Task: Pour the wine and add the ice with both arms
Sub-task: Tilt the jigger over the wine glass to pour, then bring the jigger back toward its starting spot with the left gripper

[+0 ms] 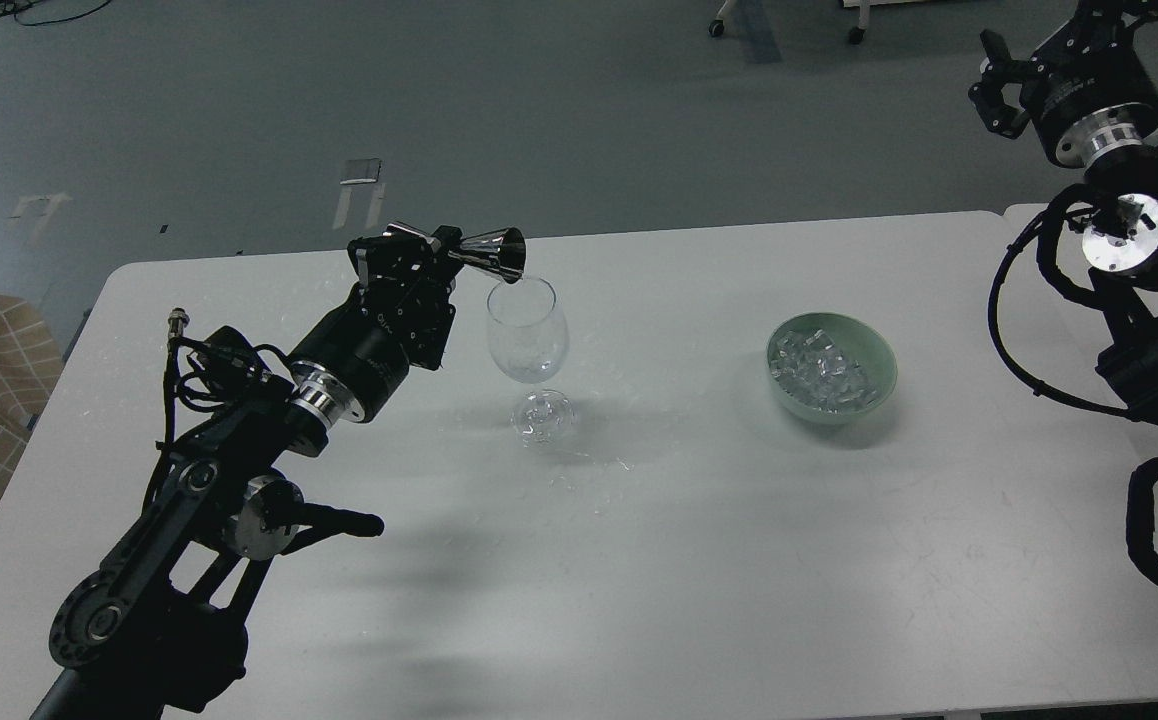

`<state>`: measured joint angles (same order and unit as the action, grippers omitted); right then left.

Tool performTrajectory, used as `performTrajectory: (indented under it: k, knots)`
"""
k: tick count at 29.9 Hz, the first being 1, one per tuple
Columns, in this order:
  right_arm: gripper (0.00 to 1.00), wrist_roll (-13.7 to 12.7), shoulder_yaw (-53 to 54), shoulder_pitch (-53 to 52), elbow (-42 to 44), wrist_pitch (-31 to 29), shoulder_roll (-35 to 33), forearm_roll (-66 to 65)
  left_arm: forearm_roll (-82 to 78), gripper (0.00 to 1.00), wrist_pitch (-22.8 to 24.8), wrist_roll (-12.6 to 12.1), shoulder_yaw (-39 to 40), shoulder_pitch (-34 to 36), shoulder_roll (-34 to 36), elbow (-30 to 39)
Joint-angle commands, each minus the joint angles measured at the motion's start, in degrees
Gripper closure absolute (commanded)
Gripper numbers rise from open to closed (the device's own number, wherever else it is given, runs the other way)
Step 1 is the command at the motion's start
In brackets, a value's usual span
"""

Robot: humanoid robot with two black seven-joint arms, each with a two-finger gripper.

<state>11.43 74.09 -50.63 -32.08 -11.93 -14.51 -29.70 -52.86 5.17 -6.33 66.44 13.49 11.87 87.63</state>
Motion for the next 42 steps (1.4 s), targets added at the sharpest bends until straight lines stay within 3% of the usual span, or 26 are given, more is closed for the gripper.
performTrajectory:
  k: [1, 11, 28, 33, 42]
  knots:
    - [0.0, 0.0, 0.0, 0.01, 0.0, -0.03, 0.0, 0.09, -3.04, 1.0, 0.72, 0.01, -0.17, 0.3, 0.0, 0.0]
    - [0.0, 0.0, 0.0, 0.1, 0.0, -0.29, 0.0, 0.0, -8.3, 1.0, 0.81, 0.01, -0.26, 2.24, 4.21, -0.35]
    - [0.0, 0.0, 0.0, 0.18, 0.0, -0.29, 0.18, 0.0, -10.87, 1.0, 1.16, -0.17, -1.76, 2.77, 5.18, 1.32]
    - [0.0, -0.09, -0.09, 0.1, -0.08, -0.38, 0.0, 0.0, -4.89, 1.0, 1.6, 0.09, 3.78, 1.89, 5.36, 1.5]
    - [0.0, -0.09, -0.18, 0.45, -0.17, -0.38, 0.0, 0.0, 24.34, 1.0, 2.48, -0.08, 14.57, 1.62, 5.18, 0.62]
